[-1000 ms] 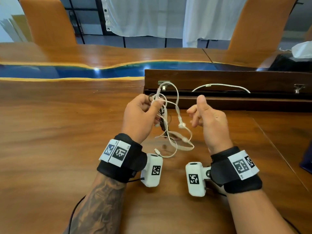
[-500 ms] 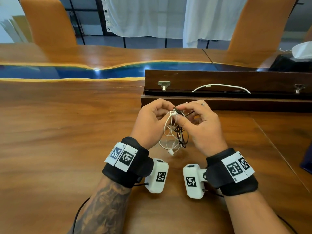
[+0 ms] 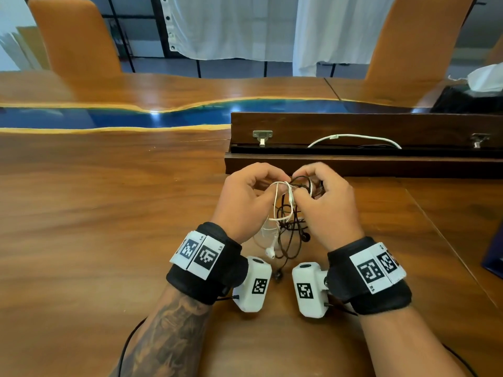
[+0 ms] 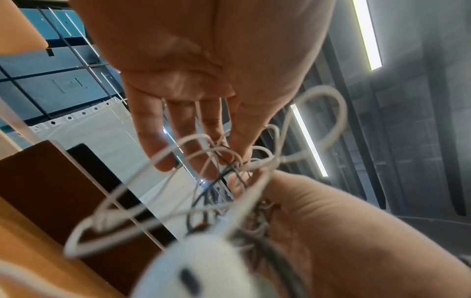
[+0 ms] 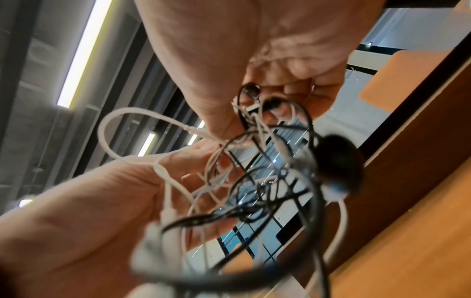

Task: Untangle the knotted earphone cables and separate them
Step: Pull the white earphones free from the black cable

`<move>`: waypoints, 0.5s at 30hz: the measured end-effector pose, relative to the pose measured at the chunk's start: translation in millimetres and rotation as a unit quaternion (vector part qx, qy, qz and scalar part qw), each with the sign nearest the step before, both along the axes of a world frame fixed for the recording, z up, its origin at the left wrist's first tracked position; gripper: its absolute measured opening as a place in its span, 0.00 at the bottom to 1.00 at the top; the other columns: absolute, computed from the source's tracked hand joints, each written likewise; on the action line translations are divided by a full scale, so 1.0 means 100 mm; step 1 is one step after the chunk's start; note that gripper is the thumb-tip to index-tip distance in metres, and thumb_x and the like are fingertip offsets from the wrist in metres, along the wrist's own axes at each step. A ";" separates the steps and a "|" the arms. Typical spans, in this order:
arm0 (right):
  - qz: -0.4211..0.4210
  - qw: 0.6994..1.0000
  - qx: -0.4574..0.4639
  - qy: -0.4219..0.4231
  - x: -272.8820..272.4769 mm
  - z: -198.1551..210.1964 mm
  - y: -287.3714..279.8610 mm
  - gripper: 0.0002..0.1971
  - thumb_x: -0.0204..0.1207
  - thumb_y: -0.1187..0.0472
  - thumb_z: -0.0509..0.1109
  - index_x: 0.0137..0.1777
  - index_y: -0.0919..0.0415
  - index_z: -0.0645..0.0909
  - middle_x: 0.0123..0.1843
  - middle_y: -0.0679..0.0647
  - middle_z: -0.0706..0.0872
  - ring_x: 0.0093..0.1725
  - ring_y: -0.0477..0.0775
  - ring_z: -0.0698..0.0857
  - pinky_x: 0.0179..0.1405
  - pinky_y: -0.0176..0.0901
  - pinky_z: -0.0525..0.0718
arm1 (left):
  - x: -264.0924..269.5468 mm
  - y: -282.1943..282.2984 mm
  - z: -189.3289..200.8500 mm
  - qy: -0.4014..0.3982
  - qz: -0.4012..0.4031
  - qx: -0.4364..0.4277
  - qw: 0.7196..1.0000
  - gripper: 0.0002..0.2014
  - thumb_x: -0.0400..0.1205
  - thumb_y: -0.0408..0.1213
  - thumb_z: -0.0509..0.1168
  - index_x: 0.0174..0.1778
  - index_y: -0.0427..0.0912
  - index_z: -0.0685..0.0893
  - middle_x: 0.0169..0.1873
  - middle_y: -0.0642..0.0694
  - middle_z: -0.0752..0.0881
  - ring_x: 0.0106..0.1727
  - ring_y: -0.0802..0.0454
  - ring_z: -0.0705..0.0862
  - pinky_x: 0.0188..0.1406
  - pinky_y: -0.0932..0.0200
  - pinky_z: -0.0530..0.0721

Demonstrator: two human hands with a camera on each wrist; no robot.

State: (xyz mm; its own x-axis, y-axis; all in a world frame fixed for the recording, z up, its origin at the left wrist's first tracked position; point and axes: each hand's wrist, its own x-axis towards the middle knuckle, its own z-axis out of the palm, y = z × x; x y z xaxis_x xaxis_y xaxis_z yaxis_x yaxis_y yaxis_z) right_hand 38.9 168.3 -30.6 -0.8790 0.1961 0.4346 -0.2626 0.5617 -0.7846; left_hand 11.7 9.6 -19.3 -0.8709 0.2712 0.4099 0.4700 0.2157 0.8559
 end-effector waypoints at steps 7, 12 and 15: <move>0.004 1.000 0.012 0.020 -0.06 -0.02 0.08 0.08 0.74 0.56 0.81 0.42 0.47 0.83 0.45 0.46 0.75 0.42 0.42 0.76 0.39 0.24 0.72 | -0.10 -0.11 -0.01 0.039 0.086 0.011 0.995 0.06 0.84 0.27 0.68 0.47 0.43 0.85 0.43 0.49 0.84 0.40 0.63 0.80 0.41 0.71 0.78; -0.022 0.995 -0.092 0.029 -0.10 -0.03 0.10 0.10 0.76 0.56 0.77 0.38 0.51 0.78 0.46 0.50 0.80 0.46 0.47 0.80 0.47 0.40 0.78 | -0.15 -0.17 0.01 -0.077 0.127 0.110 0.983 0.07 0.88 0.31 0.63 0.46 0.45 0.81 0.38 0.49 0.82 0.30 0.65 0.78 0.27 0.66 0.80; -0.013 0.979 -0.201 0.026 -0.09 -0.01 0.08 0.09 0.75 0.59 0.73 0.37 0.50 0.76 0.36 0.50 0.81 0.38 0.52 0.79 0.40 0.52 0.81 | -0.15 -0.14 -0.01 -0.096 0.129 0.118 0.980 0.07 0.88 0.32 0.61 0.46 0.46 0.80 0.34 0.47 0.82 0.31 0.54 0.77 0.32 0.56 0.79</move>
